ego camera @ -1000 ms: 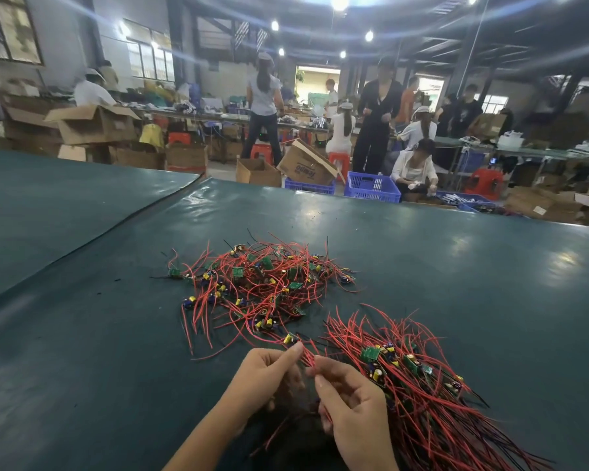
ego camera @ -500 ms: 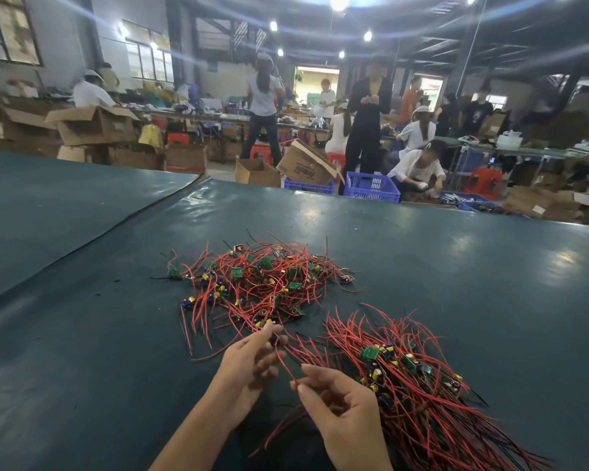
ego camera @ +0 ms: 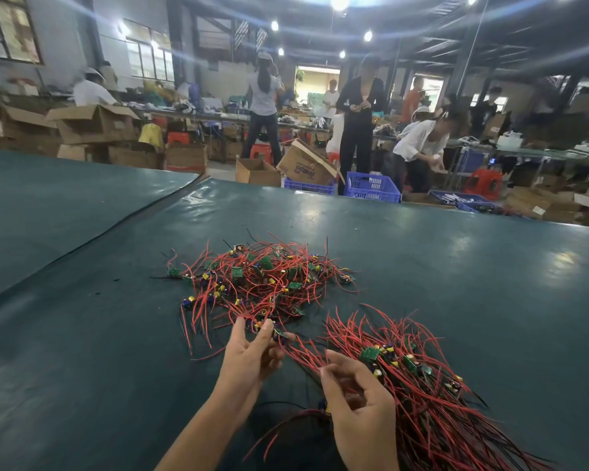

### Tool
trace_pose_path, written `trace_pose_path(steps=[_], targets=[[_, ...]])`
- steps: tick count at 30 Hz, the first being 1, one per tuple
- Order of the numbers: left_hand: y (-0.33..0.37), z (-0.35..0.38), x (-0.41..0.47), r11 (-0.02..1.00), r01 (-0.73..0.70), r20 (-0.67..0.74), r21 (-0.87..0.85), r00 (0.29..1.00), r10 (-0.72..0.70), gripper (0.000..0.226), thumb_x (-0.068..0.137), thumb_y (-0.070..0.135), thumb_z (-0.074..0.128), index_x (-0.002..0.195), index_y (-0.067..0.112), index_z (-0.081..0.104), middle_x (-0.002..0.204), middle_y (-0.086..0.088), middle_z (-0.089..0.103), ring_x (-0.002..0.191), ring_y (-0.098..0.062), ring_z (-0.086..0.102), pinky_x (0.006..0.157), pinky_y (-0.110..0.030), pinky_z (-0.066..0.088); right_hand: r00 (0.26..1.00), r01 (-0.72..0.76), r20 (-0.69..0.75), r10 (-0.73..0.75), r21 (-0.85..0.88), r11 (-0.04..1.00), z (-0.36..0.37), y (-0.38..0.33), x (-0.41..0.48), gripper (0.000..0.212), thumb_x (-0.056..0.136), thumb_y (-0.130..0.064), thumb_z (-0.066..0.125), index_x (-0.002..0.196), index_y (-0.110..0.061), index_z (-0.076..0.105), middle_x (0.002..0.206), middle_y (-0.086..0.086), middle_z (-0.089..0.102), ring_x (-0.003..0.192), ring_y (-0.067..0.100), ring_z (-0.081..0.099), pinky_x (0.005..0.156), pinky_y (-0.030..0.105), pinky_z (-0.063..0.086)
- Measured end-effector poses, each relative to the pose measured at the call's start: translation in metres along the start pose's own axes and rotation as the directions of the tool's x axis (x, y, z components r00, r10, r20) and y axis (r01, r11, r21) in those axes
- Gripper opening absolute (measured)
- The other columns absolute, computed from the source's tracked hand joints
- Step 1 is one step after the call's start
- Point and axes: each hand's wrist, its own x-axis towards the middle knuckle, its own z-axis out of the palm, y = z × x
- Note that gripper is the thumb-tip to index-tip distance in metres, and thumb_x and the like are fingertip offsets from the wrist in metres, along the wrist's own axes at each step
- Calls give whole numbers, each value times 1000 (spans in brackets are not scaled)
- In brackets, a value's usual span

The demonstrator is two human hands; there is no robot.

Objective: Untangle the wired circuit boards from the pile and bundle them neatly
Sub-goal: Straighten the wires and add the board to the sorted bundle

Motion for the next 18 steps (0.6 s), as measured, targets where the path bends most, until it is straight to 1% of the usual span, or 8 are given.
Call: trace_pose_path(steps=[2,4,7,9,11,13,15,18], targets=[[0,2,-2,995,-71,7,68,997,71,37,96,15,51,128,29,42,69,-6,53,53,-11,51,53,-24,49,998,-1,-58,2,15,1000,1,-1,1,35,79,-4,75,96,-34,71,82,-10,71,62,4,61,57,10,47],[2,4,-6,992,-81,51,98,996,76,27,97,14,47,122,19,58,72,-7,62,52,-10,52,55,-23,49,992,-12,-121,18,50,999,0,-2,2,36,78,-6,76,102,-31,68,81,-9,71,59,3,58,56,12,48],[3,6,-10,997,-27,126,72,992,18,29,94,18,50,113,5,67,78,-10,68,54,-11,55,54,-22,46,971,-90,-197,138,235,968,0,-2,4,51,76,-9,76,117,-35,59,76,2,71,54,11,55,55,28,49],[3,6,-11,999,-7,161,48,987,0,35,86,23,54,109,1,68,82,-11,70,55,-10,56,54,-22,46,945,-159,-204,255,395,905,0,-4,7,58,77,-5,74,119,-39,54,69,6,69,44,11,48,45,26,45],[1,6,-10,1000,1,178,17,984,-4,37,81,24,57,108,1,69,86,-12,71,57,-11,57,56,-22,49,928,-210,-181,326,469,858,-1,-5,9,48,79,-3,72,116,-31,58,60,6,64,36,10,41,36,22,38],[0,5,-8,999,14,187,-38,982,-7,34,81,22,59,107,4,71,92,-13,71,64,-13,59,59,-22,52,930,-261,-125,347,441,859,0,-5,10,27,83,-7,68,106,-19,67,52,7,59,34,11,40,33,22,37],[-1,3,-6,995,25,198,-95,980,-6,32,81,19,59,107,5,71,99,-14,72,71,-17,64,61,-23,55,937,-310,-34,348,378,872,3,-4,7,11,87,-11,64,94,-11,73,57,11,65,34,12,43,32,23,38],[1,2,-7,992,49,241,-115,970,-20,30,81,18,58,105,6,72,102,-15,72,78,-19,68,63,-25,57,945,-323,45,325,289,901,11,-4,2,16,90,-13,62,81,-11,75,68,14,71,36,13,46,34,22,36]])
